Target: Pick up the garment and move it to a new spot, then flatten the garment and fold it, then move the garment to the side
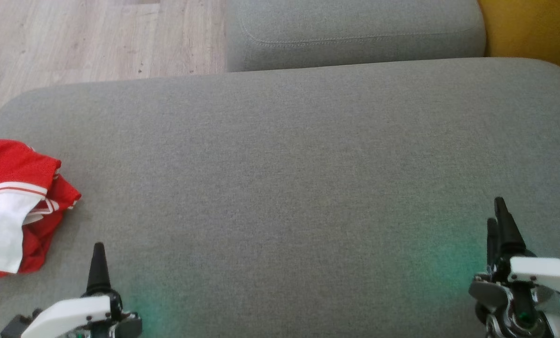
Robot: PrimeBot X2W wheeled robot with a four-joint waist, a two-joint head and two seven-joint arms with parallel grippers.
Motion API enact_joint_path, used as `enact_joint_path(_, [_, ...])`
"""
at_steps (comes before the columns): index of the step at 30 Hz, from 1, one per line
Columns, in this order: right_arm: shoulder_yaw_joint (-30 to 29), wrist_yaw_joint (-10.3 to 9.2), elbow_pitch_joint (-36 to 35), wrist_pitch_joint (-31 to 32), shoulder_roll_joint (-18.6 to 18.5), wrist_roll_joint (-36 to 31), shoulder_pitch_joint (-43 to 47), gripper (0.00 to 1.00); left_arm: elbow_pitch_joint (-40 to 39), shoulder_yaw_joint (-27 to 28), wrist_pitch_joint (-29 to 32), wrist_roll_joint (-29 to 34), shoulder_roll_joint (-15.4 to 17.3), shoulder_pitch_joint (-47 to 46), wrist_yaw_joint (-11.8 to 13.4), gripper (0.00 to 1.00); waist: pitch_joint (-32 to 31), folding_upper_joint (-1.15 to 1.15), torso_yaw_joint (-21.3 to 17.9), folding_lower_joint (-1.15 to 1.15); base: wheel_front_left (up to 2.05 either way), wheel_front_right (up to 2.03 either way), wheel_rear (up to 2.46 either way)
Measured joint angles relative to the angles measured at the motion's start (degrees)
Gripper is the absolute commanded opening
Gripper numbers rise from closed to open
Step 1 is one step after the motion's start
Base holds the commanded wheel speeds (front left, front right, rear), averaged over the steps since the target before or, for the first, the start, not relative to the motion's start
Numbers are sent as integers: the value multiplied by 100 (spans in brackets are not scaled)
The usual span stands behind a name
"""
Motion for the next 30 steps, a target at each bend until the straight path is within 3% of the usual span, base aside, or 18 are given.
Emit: enact_joint_path(30, [332, 0, 178, -503, -80, -2272, -443, 100, 116, -4, -521, 2340, 54, -325, 19, 100, 172, 0, -32, 0, 0, 0, 0])
